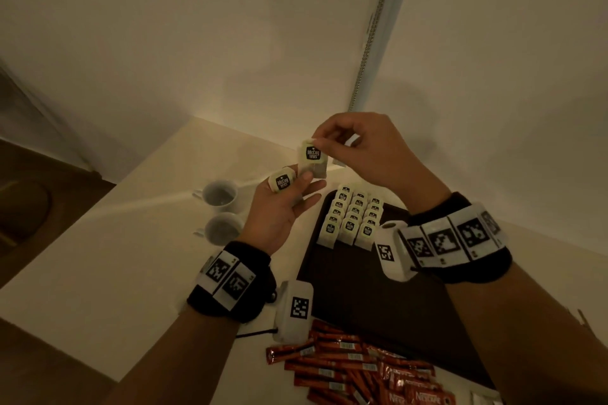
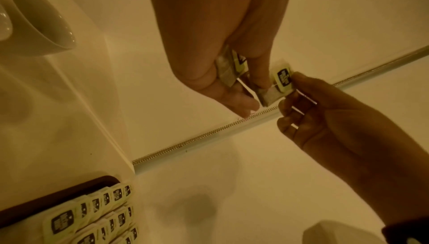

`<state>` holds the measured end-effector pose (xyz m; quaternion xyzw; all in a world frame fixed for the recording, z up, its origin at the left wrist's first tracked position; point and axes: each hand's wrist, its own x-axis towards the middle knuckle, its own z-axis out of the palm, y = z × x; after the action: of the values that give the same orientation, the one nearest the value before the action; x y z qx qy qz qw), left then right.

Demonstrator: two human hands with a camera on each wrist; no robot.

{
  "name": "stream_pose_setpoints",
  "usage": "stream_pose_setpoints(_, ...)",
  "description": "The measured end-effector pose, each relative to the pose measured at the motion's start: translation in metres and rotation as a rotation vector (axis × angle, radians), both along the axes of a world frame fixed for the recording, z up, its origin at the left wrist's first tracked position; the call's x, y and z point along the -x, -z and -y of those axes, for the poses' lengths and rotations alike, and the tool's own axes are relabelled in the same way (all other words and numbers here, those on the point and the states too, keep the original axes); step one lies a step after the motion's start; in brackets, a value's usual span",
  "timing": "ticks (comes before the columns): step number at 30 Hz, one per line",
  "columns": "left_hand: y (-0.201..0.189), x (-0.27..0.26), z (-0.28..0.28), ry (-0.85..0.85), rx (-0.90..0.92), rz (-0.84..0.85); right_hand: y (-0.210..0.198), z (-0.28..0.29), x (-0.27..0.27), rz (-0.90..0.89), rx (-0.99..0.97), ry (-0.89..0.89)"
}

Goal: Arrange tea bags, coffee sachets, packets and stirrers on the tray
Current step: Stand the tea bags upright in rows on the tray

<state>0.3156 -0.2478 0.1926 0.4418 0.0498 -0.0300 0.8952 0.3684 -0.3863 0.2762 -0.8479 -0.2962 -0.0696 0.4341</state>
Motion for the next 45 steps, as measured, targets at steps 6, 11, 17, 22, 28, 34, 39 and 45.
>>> stream_pose_setpoints(6, -0.007, 0.010, 0.008, 0.101, 0.076, 0.050, -0.021, -0.009, 0.010, 0.056, 0.126, 0.023)
stream_pose_setpoints(11, -0.011, 0.016, 0.009, 0.073, 0.267, -0.002, -0.026, -0.014, 0.011, 0.018, 0.259, 0.018)
stream_pose_setpoints(17, -0.010, 0.018, 0.009, 0.074, 0.291, -0.002, -0.020, -0.017, 0.012, -0.062, 0.350, 0.020)
stream_pose_setpoints(22, -0.009, 0.015, 0.007, 0.046, 0.288, 0.005, -0.013, -0.015, 0.012, -0.098, 0.377, 0.036)
stream_pose_setpoints(28, -0.008, 0.011, 0.006, 0.019, 0.185, 0.043, -0.011, -0.010, 0.011, -0.083, 0.386, 0.013)
stream_pose_setpoints(34, -0.007, 0.009, 0.006, -0.046, 0.035, 0.063, -0.008, 0.001, 0.008, -0.016, 0.225, 0.048)
stream_pose_setpoints(39, -0.006, 0.006, 0.009, -0.095, 0.004, 0.047, -0.005, 0.007, 0.009, 0.014, 0.088, 0.071)
stream_pose_setpoints(45, 0.006, 0.005, 0.007, -0.079, 0.012, -0.012, 0.010, 0.021, 0.008, -0.013, 0.036, 0.118)
